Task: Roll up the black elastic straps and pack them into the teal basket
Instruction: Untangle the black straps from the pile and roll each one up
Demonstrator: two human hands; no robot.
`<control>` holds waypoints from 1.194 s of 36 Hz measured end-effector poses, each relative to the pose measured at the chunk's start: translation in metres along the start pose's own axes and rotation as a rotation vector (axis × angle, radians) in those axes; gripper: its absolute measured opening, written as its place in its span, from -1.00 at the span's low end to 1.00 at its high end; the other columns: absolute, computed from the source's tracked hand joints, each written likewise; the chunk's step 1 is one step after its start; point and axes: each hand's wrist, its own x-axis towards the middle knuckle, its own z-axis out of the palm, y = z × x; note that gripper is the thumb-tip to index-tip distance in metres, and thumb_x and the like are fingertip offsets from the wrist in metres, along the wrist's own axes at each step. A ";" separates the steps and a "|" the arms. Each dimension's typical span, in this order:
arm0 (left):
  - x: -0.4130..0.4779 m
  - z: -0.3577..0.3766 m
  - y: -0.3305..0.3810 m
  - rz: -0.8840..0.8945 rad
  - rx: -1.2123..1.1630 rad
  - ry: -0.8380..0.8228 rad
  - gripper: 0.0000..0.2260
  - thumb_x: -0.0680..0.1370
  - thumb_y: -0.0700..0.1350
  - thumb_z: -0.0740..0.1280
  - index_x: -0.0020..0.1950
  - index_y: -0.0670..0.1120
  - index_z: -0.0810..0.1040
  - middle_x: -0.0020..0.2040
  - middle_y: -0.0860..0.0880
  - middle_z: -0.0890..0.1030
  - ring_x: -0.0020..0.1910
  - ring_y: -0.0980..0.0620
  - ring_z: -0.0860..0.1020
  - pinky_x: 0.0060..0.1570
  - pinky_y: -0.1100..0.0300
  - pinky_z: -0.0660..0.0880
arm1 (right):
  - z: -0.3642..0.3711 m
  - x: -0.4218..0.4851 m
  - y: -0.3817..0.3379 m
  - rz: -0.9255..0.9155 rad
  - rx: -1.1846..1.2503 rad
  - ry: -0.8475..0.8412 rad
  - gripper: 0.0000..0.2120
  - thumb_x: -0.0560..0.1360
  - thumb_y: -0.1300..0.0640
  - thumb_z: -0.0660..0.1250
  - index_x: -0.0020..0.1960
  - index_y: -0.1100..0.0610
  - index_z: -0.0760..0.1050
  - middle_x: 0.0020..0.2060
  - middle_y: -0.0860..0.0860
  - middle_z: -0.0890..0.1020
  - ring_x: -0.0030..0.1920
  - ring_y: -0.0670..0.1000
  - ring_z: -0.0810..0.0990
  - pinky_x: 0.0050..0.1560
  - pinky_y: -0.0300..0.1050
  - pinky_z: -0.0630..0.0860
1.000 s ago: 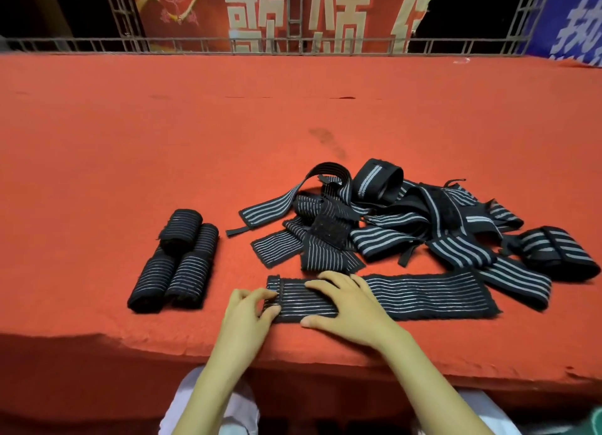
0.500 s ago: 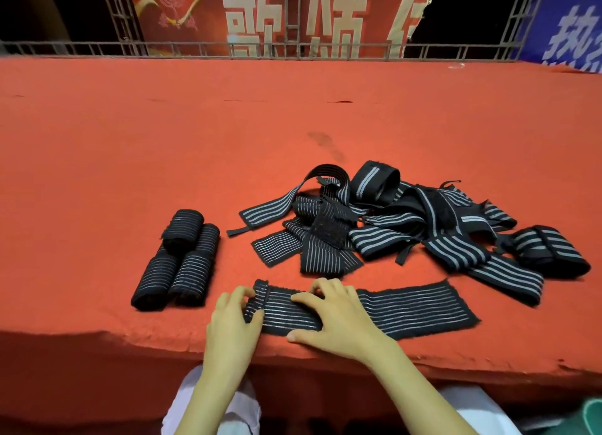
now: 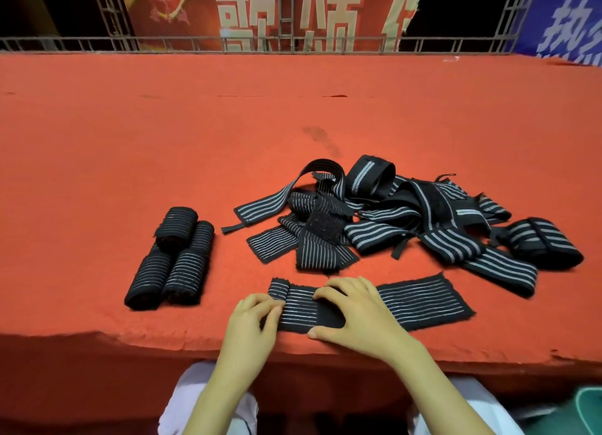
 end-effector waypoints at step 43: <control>0.019 0.019 0.022 -0.297 -0.226 -0.183 -0.70 0.37 -0.17 0.52 -0.02 0.04 0.48 -0.10 -0.02 0.57 -0.24 0.10 0.49 -0.12 0.22 0.48 | 0.011 -0.019 0.029 0.082 0.174 0.163 -0.30 0.21 -0.57 0.20 0.19 -0.18 0.44 0.37 -0.13 0.28 0.42 -0.11 0.16 0.50 0.09 0.00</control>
